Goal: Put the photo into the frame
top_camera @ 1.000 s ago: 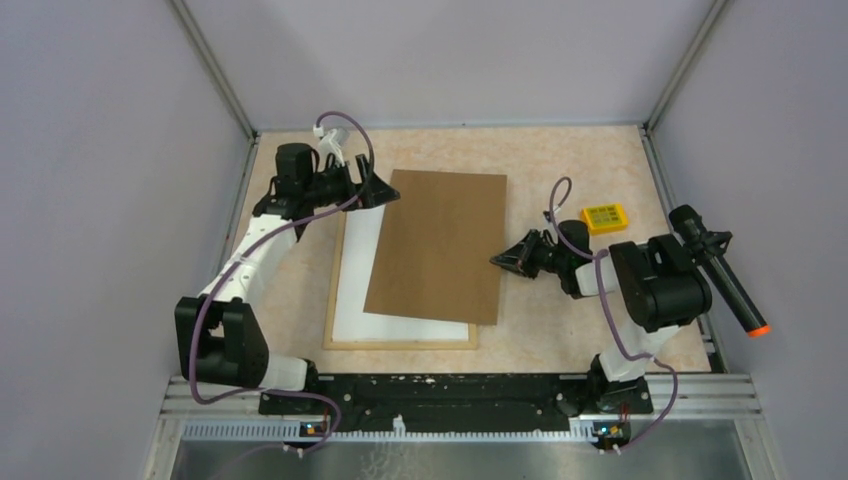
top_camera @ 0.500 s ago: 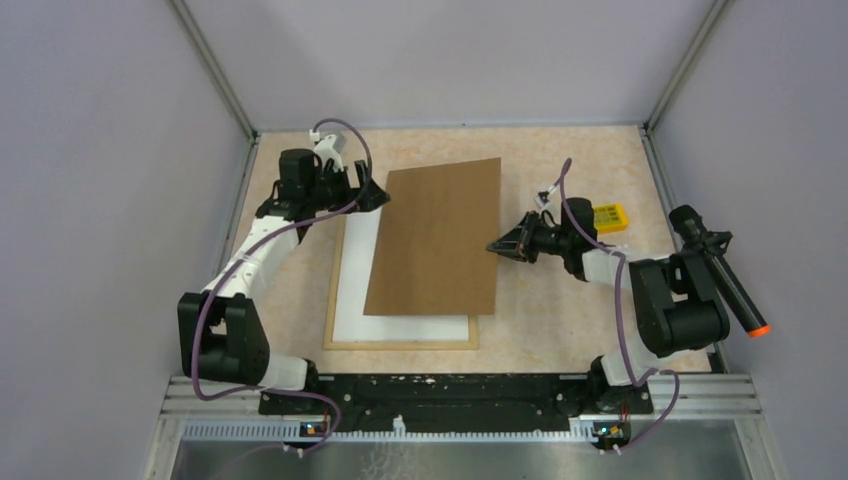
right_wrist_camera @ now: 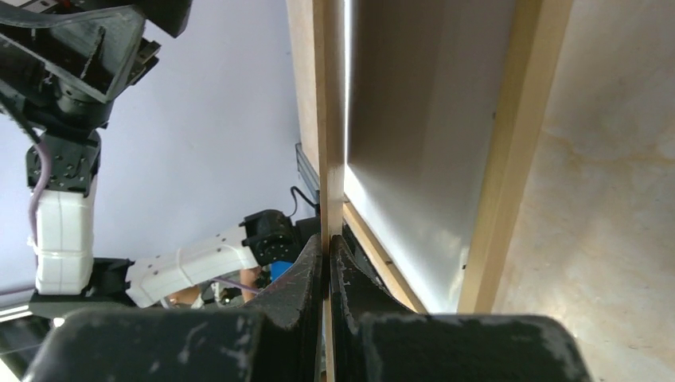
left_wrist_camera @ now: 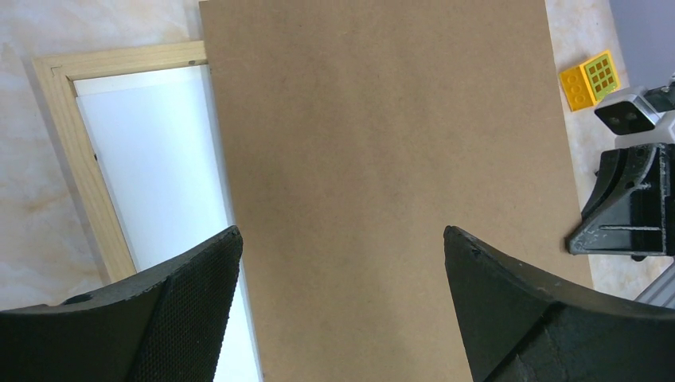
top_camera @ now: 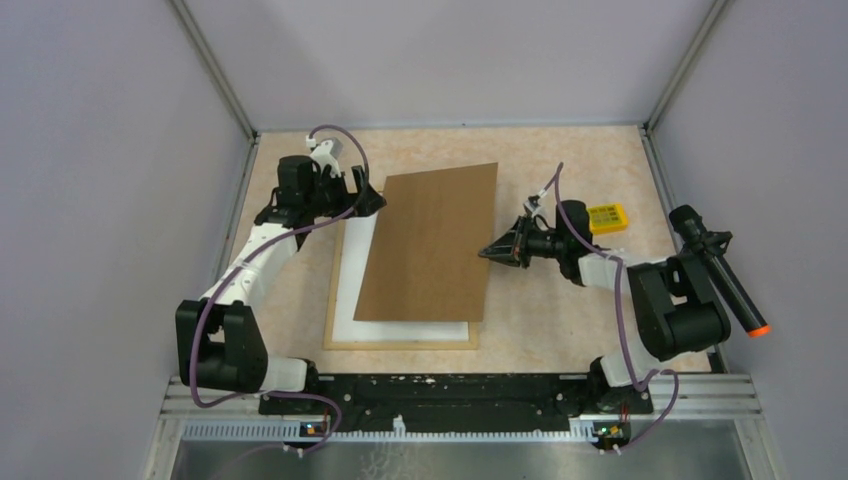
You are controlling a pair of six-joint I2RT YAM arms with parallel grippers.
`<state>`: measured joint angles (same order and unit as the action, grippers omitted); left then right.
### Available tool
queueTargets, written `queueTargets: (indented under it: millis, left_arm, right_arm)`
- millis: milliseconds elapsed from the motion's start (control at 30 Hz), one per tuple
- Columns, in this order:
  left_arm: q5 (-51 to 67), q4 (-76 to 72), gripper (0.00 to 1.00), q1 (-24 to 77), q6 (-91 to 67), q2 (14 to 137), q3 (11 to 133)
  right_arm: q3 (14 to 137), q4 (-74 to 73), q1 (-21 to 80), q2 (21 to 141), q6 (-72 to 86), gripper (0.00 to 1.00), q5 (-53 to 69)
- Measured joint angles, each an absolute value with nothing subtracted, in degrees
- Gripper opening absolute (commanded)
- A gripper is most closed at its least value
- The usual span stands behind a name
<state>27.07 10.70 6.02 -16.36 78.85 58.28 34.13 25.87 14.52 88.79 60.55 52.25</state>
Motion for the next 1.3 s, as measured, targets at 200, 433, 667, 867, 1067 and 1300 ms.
queueTargets:
  millis: [200, 433, 667, 867, 1067, 1300]
  left_arm:
    - [27.0, 10.6, 0.99, 6.0, -16.4, 78.5, 58.0]
    - [27.7, 10.3, 0.99, 5.7, -16.4, 78.4, 58.0]
    - [28.2, 10.3, 0.99, 5.7, -16.4, 78.4, 57.9]
    - [28.7, 10.2, 0.99, 5.7, -16.4, 78.4, 57.7]
    - [28.4, 10.2, 0.99, 5.5, -16.8, 78.4, 57.6]
    - [26.6, 9.8, 0.99, -0.5, -19.9, 79.6, 57.3]
  right_arm:
    - [32.1, 27.1, 14.6, 84.5, 63.6, 0.00, 53.9]
    - [31.5, 21.7, 14.9, 82.0, 60.1, 0.00, 56.4]
    - [31.5, 19.2, 16.0, 82.6, 57.0, 0.00, 57.6]
    - [32.1, 20.1, 17.8, 87.2, 56.0, 0.00, 57.5]
    - [35.5, 15.2, 18.8, 89.6, 51.2, 0.00, 58.0]
    - [39.7, 9.4, 18.8, 91.6, 45.3, 0.00, 59.4]
